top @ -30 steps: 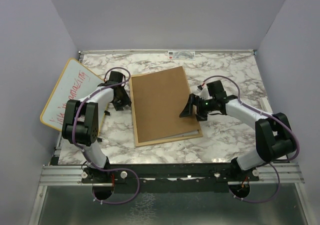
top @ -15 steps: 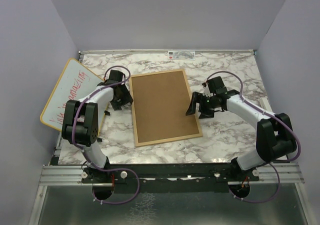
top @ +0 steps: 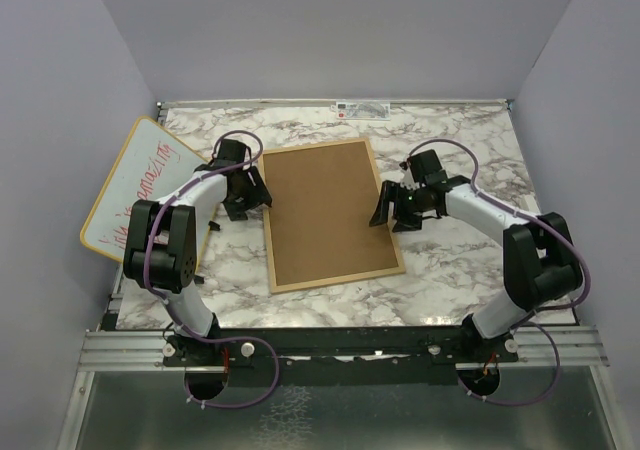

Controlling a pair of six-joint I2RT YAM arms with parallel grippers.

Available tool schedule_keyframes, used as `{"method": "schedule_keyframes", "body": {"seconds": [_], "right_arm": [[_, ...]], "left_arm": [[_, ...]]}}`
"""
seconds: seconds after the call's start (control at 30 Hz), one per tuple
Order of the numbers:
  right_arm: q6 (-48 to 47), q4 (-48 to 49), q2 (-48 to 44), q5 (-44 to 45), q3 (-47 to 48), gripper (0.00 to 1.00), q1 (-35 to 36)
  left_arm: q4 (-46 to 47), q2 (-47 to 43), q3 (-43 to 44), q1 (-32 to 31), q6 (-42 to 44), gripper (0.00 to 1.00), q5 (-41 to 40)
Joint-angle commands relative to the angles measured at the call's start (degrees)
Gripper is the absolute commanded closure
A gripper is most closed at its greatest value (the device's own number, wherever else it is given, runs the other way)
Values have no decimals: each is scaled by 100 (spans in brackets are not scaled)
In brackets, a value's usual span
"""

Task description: Put the photo into the frame

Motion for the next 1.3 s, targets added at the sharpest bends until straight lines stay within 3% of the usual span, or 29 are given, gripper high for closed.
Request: {"method": "schedule_keyframes", "body": {"seconds": [0.0, 0.27, 0.57, 0.83, 1.0, 1.13, 1.27], "right_arm": [[123, 65, 193, 286, 28, 28, 12], [167, 504, 556, 8, -28, 29, 12], [109, 1359, 455, -667, -93, 49, 14], [104, 2311, 162, -899, -427, 50, 13], [83, 2368, 281, -564, -517, 51, 12], [159, 1821, 219, 287, -451, 48, 13], [193, 1495, 238, 586, -386, 46, 12]], "left_arm": [[121, -29, -144, 14, 7, 28, 333], [210, 93, -221, 14, -2, 29, 626], [469, 201, -349, -27, -63, 38, 1230], [500, 194, -453, -30, -31, 39, 1178], [500, 154, -482, -28, -44, 39, 1031], [468, 120, -435, -30, -46, 35, 864], [451, 143, -420, -30, -42, 33, 830]]}}
